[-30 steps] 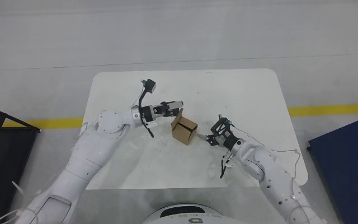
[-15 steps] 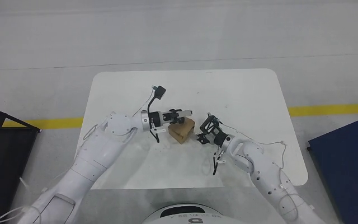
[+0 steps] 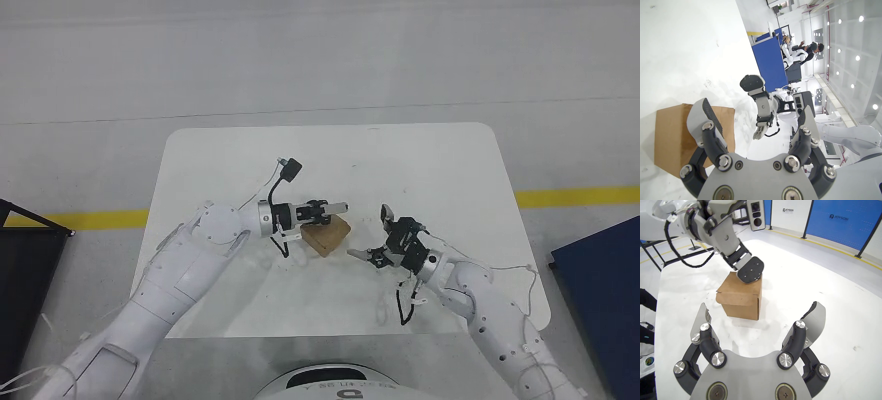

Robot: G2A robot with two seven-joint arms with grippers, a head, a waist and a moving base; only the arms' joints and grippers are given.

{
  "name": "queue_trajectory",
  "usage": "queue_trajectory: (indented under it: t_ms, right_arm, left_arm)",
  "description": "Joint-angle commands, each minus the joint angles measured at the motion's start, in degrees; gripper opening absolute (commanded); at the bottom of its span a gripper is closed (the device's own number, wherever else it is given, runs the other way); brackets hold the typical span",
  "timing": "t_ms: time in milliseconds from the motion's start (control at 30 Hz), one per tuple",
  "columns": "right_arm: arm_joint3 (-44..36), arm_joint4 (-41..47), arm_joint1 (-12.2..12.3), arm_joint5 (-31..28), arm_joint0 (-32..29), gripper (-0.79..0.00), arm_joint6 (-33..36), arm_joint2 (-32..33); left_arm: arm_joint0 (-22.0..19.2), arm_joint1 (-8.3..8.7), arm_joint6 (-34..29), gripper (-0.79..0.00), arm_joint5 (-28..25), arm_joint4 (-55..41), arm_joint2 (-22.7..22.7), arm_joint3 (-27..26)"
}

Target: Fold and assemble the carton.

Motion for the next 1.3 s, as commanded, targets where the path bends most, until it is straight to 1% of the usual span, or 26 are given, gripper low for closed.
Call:
queue_trajectory:
  t_ms: [0, 100, 300, 333, 400, 467, 533, 633, 833, 867, 933, 1033, 1167, 1267]
  right_arm:
    - [0.7, 1.0, -0.2, 1.1, 1.0, 0.000, 1.3, -0.4]
    - [1.7, 2.6, -0.6, 2.1, 2.6, -0.009, 2.7, -1.6]
    - [4.4, 3.0, -1.4, 4.1, 5.8, -0.046, 5.3, -4.1]
    - [4.8, 2.8, -1.5, 4.2, 6.3, -0.074, 5.9, -4.6]
    - [5.2, 2.1, -1.7, 4.0, 7.0, -0.175, 6.7, -5.5]
    - [5.5, 1.5, -1.8, 3.3, 7.5, -0.209, 7.2, -6.4]
    - [5.6, 0.7, -1.9, 3.0, 7.9, -0.237, 7.6, -7.1]
    - [5.8, 0.0, -2.0, 3.0, 8.3, -0.222, 7.9, -7.7]
    - [6.7, 1.2, -1.9, 4.0, 8.0, -0.274, 7.1, -6.7]
    - [6.8, 1.7, -1.9, 4.6, 7.8, -0.292, 6.9, -6.3]
    - [7.0, 2.6, -1.9, 5.5, 7.5, -0.360, 6.6, -5.6]
    - [6.8, 3.3, -1.9, 5.9, 7.3, -0.394, 6.6, -5.0]
    - [5.7, 2.0, -1.9, 5.1, 7.0, -0.397, 7.1, -5.8]
    - [5.3, 0.9, -2.0, 5.0, 7.2, -0.351, 7.7, -6.5]
  left_arm:
    - [0.2, 0.01, 0.0, 0.000, 0.0, 0.3, -0.1, -0.1]
    - [0.5, 0.04, 0.0, 0.000, 0.2, 0.8, -0.3, -0.2]
    - [0.9, 0.07, -0.2, 0.000, 0.5, 1.3, -0.7, -0.4]
    - [0.9, 0.07, -0.2, 0.000, 0.5, 1.4, -0.8, -0.5]
    - [1.0, 0.06, -0.3, 0.000, 0.7, 1.4, -0.9, -0.6]
    - [1.0, 0.04, -0.3, 0.000, 0.8, 1.4, -1.0, -0.6]
    - [1.0, -0.02, -0.4, 0.000, 1.0, 1.5, -0.9, -0.5]
    - [0.9, -0.13, -0.5, 0.000, 1.1, 1.5, -0.8, -0.4]
    - [0.7, -0.29, -0.9, 0.000, 1.4, 1.6, -0.7, 0.3]
    - [0.7, -0.32, -0.9, 0.000, 1.3, 1.6, -0.7, 0.4]
    - [0.7, -0.36, -0.9, 0.000, 1.4, 1.7, -0.8, 0.5]
    - [0.7, -0.43, -1.1, 0.000, 1.5, 1.7, -0.8, 0.5]
    - [0.6, -0.55, -1.0, 0.000, 1.5, 1.8, -0.7, 0.6]
    - [0.6, -0.66, -1.0, 0.000, 1.4, 1.7, -0.6, 0.8]
